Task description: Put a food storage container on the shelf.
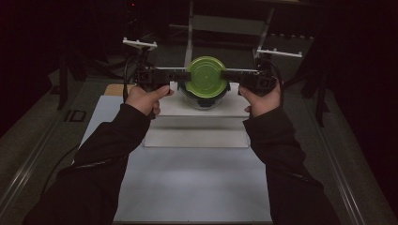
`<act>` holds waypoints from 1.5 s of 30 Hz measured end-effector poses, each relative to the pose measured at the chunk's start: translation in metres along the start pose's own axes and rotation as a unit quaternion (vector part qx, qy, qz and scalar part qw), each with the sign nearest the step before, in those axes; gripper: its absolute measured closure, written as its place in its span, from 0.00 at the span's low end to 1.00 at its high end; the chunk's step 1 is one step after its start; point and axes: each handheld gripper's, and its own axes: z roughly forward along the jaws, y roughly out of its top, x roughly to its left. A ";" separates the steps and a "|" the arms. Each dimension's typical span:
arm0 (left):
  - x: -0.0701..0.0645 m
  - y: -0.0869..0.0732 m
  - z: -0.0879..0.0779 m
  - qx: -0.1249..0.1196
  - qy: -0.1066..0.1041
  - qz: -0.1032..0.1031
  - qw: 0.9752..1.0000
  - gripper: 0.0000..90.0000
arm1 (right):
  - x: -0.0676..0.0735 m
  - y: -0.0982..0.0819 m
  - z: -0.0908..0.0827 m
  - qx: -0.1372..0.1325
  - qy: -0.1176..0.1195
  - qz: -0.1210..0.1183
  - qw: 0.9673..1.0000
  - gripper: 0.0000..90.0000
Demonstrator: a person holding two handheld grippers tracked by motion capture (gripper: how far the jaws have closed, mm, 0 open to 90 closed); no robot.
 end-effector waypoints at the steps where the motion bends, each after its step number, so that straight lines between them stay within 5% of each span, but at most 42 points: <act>1: 0.001 0.001 0.002 -0.001 0.002 -0.001 1.000 0.85 | -0.001 0.000 0.001 0.001 -0.001 -0.001 1.000 0.83; 16: 0.016 0.008 0.019 -0.008 0.002 -0.003 1.000 0.75 | -0.009 0.006 0.007 -0.007 -0.021 0.016 1.000 0.69; 25: 0.012 0.011 0.027 -0.006 0.010 0.000 1.000 0.57 | -0.015 0.010 0.014 -0.006 -0.038 0.022 0.999 0.65; 29: 0.013 0.013 0.026 -0.016 0.026 0.003 1.000 0.49 | -0.018 0.012 0.015 -0.006 -0.036 0.030 0.999 0.61; 38: 0.016 0.015 0.019 -0.033 0.021 -0.004 0.999 0.45 | -0.017 0.014 0.014 -0.012 -0.031 0.028 0.999 0.52; 45: 0.010 0.014 0.014 -0.029 0.012 0.023 0.999 0.40 | -0.014 0.015 0.010 -0.022 -0.035 0.020 0.999 0.46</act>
